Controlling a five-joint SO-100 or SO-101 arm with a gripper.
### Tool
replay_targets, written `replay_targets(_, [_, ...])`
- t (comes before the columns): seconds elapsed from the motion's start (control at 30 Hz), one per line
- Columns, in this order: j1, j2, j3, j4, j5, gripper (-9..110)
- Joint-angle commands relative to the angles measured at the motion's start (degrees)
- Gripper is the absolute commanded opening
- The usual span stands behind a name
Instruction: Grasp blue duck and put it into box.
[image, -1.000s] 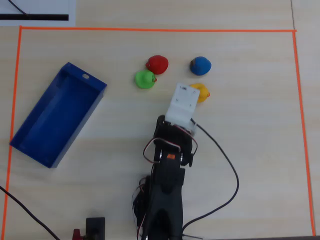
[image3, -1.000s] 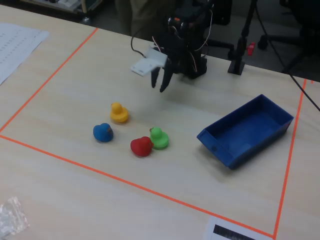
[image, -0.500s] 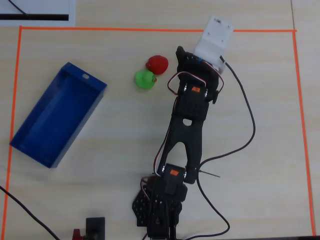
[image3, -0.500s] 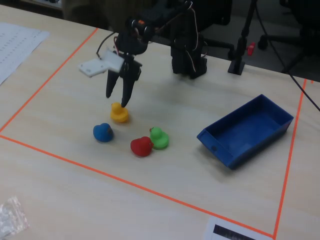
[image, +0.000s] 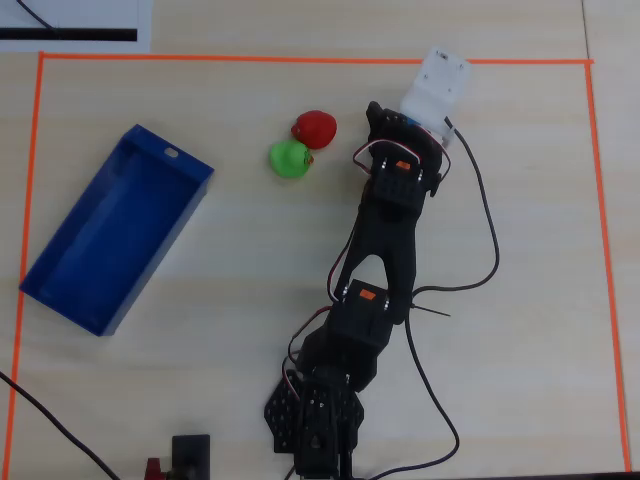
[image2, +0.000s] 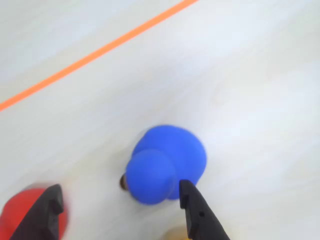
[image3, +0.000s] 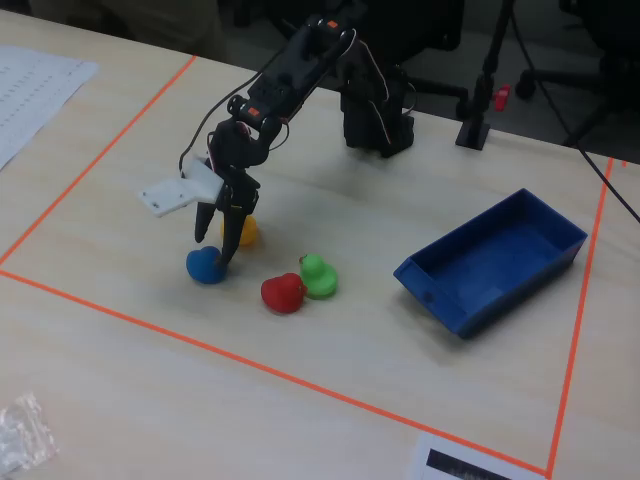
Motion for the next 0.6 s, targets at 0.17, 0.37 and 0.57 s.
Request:
replay_targets(0.17, [1.4, -1.0, -0.1, -5.4, -0.8, 31])
replay_targets(0.37, [0.4, -1.8, 3.6, -8.6, 0.4, 29])
replay_targets(0.57, [-0.3, -1.8, 7.3, -14.0, 2.2, 0])
